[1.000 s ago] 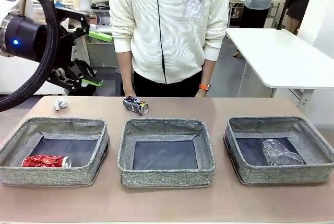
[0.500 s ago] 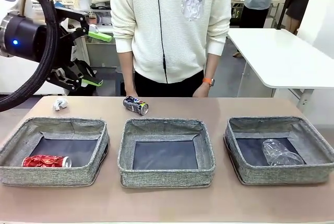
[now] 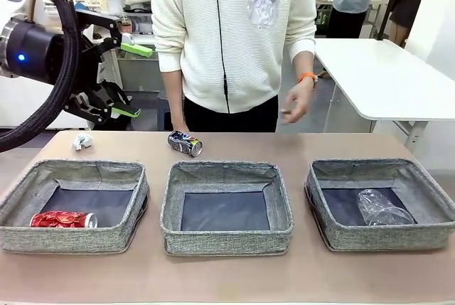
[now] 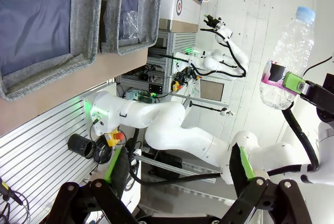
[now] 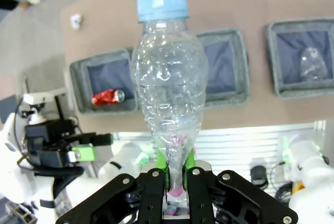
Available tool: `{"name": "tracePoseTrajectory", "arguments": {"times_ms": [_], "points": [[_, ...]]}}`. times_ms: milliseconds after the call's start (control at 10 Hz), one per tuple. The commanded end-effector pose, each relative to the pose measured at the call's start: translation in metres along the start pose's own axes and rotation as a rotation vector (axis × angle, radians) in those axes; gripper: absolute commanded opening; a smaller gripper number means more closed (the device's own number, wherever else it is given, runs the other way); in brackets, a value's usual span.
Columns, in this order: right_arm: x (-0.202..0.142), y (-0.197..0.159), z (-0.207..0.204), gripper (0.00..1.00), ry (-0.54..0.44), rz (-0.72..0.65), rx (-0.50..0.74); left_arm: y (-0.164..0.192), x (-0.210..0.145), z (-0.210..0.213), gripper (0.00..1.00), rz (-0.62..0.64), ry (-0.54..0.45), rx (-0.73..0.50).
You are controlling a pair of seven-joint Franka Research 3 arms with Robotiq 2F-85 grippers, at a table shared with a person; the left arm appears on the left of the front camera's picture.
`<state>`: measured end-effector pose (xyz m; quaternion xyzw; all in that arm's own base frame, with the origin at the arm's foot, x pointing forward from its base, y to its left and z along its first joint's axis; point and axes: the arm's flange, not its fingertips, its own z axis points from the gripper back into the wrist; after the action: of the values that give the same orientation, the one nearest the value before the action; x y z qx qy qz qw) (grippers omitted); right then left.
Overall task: Sort the waste into the appropriate baskets.
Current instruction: Place the picked waste into the Fabric basket indicated by the person.
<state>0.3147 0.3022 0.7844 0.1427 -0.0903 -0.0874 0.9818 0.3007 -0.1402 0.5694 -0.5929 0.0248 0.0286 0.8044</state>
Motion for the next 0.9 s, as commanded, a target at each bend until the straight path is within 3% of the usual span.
{"name": "tracePoseTrajectory", "arguments": {"times_ms": [0, 700, 800], "points": [[-0.002, -0.001, -0.001, 0.13, 0.000, -0.001, -0.004, -0.001, 0.000, 0.002, 1.00, 0.002, 0.008, 0.008], [0.000, 0.000, 0.000, 0.13, 0.000, 0.000, 0.000, -0.001, 0.000, 0.002, 1.00, 0.002, 0.008, 0.008], [-0.004, -0.015, -0.009, 0.13, 0.043, 0.123, -0.031, -0.001, 0.000, 0.002, 1.00, 0.002, 0.008, 0.008]]}}
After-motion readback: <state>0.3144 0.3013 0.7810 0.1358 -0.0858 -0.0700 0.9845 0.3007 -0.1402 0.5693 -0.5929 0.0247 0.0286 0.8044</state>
